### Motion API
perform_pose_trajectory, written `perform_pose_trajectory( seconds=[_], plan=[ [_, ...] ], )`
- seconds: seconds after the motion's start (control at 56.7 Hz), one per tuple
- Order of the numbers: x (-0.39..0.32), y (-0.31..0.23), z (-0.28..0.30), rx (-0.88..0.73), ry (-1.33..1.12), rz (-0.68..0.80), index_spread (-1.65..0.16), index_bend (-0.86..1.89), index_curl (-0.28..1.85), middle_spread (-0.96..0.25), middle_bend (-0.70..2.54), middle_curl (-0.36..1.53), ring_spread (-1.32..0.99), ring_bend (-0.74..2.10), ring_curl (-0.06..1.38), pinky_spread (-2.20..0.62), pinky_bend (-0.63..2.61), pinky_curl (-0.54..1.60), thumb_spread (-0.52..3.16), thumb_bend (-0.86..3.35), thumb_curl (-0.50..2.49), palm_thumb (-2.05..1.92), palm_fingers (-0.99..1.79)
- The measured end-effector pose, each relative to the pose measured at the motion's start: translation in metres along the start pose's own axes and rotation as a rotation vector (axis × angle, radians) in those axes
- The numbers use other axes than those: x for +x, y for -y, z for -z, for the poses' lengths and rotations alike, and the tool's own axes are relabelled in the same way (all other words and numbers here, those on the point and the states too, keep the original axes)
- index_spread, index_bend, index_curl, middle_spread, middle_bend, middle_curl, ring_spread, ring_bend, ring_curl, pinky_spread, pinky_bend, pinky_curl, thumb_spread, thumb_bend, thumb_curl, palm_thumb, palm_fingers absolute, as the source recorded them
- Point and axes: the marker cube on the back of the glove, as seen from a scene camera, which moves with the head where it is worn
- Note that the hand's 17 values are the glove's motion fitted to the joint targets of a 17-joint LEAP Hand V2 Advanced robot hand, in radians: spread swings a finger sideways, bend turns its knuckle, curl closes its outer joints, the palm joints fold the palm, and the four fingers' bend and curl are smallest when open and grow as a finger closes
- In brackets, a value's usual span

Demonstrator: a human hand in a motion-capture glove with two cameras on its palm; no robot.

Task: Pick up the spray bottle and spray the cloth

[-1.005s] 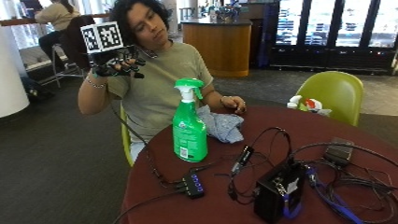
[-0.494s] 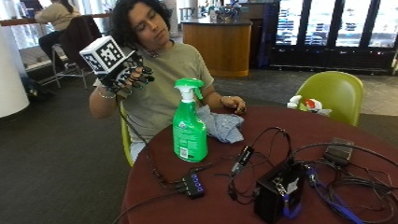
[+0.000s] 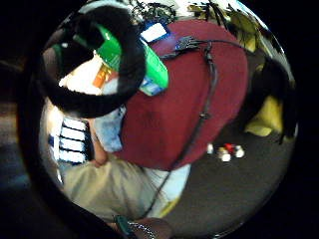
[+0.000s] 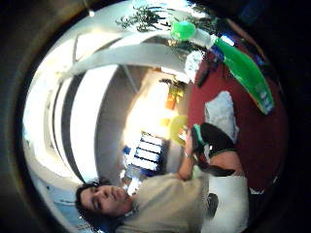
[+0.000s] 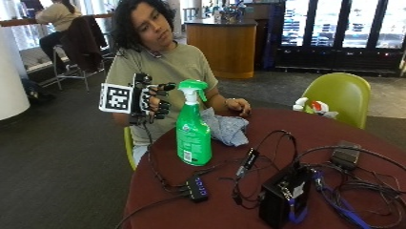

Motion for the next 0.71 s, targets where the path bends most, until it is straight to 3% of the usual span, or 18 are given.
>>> perform_pose_trajectory(
  seconds=[0.459,0.564,0.705],
  plan=[
    [0.010,0.063,-0.027,0.400,-0.055,-0.134,-0.26,0.15,0.26,-0.11,0.39,0.45,-0.14,0.65,0.42,-0.19,0.54,0.40,0.84,-0.01,0.52,1.04,1.26],
    [0.014,0.068,-0.030,0.467,-0.066,-0.103,-0.26,0.38,0.36,-0.16,0.50,0.52,-0.18,0.76,0.49,-0.19,0.70,0.48,0.91,0.00,0.55,1.06,1.48],
    [0.014,0.061,-0.033,0.369,-0.076,-0.073,-0.26,0.64,0.49,-0.18,0.70,0.64,-0.20,0.90,0.57,-0.18,0.85,0.57,1.05,0.04,0.60,1.10,1.39]
  ],
)
